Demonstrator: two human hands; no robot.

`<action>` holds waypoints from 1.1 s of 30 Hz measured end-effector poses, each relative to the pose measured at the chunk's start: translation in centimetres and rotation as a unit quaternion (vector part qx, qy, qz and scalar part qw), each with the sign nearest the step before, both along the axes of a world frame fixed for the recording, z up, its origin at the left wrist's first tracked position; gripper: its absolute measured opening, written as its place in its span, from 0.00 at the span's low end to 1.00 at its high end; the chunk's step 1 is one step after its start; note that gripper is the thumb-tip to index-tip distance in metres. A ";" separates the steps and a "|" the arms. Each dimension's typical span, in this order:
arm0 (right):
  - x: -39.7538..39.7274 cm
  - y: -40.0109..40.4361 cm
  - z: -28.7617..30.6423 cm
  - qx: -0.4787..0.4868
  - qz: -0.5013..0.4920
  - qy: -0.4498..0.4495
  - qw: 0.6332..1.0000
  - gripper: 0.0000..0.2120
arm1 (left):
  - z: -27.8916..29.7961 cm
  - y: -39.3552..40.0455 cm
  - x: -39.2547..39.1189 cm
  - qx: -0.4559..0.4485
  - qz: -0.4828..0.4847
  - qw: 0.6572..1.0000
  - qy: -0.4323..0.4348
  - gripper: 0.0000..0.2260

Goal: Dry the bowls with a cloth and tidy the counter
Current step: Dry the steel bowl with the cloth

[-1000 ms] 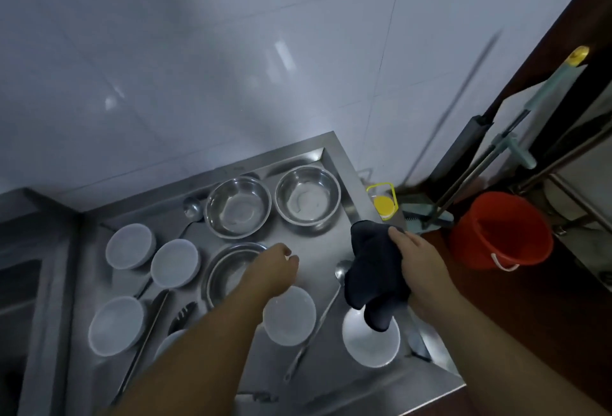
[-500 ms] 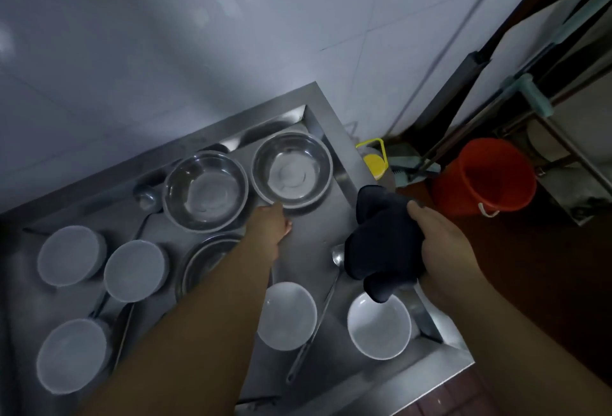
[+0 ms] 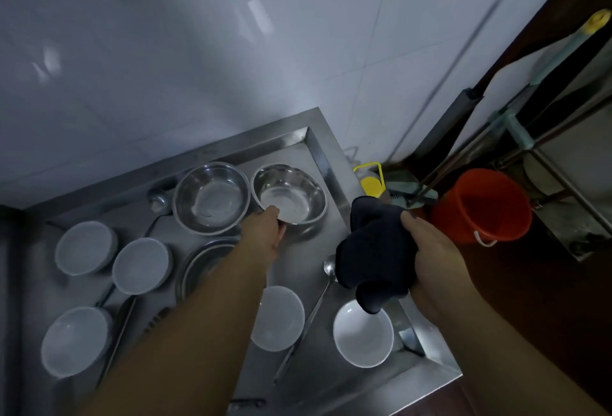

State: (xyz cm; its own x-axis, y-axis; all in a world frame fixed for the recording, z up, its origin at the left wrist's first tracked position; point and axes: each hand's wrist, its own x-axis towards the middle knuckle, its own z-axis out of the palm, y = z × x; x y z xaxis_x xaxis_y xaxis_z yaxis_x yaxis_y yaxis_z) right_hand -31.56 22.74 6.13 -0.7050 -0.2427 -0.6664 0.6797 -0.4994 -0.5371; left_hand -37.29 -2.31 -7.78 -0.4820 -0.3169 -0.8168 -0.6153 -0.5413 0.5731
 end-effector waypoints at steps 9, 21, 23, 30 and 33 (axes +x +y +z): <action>1.3 0.6 6.3 0.179 0.043 0.183 0.966 0.14 | 9.0 0.8 10.4 0.041 0.015 0.995 0.091 0.09; 4.6 -1.3 15.6 0.322 0.358 0.641 0.598 0.07 | 24.1 5.5 20.9 0.070 -0.069 0.958 0.269 0.30; 5.0 -1.9 16.4 0.346 0.367 0.713 0.486 0.05 | 25.5 6.1 22.0 0.065 -0.092 0.949 0.294 0.32; 5.1 -4.8 19.1 0.467 0.362 0.743 0.315 0.16 | 28.1 5.5 24.1 0.083 -0.105 0.924 0.359 0.28; 5.0 -7.4 19.9 0.539 0.314 0.699 0.349 0.18 | 29.5 4.3 23.8 0.036 -0.071 0.919 0.387 0.23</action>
